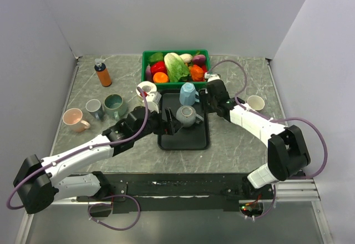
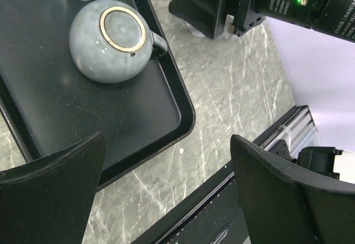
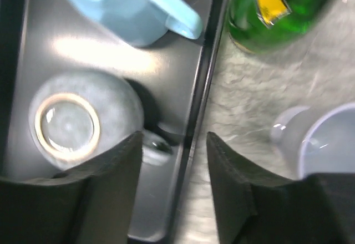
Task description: Turn the mug right side up
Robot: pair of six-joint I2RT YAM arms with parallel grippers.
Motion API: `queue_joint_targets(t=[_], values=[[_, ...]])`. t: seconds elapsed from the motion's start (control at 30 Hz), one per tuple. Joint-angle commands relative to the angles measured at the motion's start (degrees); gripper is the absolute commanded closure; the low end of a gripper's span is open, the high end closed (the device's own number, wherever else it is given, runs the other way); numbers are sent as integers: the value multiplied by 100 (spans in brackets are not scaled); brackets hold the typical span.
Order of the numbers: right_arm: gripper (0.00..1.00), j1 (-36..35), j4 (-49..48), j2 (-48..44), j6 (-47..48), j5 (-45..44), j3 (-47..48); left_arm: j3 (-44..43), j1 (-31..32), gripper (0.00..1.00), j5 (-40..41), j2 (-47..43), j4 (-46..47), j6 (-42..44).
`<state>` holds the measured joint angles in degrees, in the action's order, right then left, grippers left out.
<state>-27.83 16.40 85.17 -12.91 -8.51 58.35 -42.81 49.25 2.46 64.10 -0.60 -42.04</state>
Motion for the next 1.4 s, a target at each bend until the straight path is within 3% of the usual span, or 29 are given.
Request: queue_joint_targets(t=[0.0,0.2,0.37,0.6,0.9,1.13,1.2,1.27,1.3,1.37], values=[[37,-3,591,-79,1580,525,308,123,-12,4,150,-301,245,-14],[26,-55,690,-18,2038,1203,397,88,-12,4,53,-249,157,-120],[23,-248,513,280,2257,1607,238,132,-12,4,79,-283,174,-129],[31,-556,4,835,2635,1072,89,133,-12,4,114,-301,157,-111],[39,-635,-296,738,2548,956,-43,211,-12,4,211,-442,95,-120],[73,-688,-138,1002,2425,721,194,282,-21,4,299,-591,78,-111],[76,-697,-94,1054,2424,711,247,299,-12,4,308,-635,78,-129],[86,-688,-85,1081,2424,684,274,308,-21,4,317,-679,78,-129],[96,-706,-76,1090,2416,658,282,308,-21,4,325,-688,78,-129],[100,-714,-111,1099,2346,492,283,308,-21,4,352,-705,-72,-120]])
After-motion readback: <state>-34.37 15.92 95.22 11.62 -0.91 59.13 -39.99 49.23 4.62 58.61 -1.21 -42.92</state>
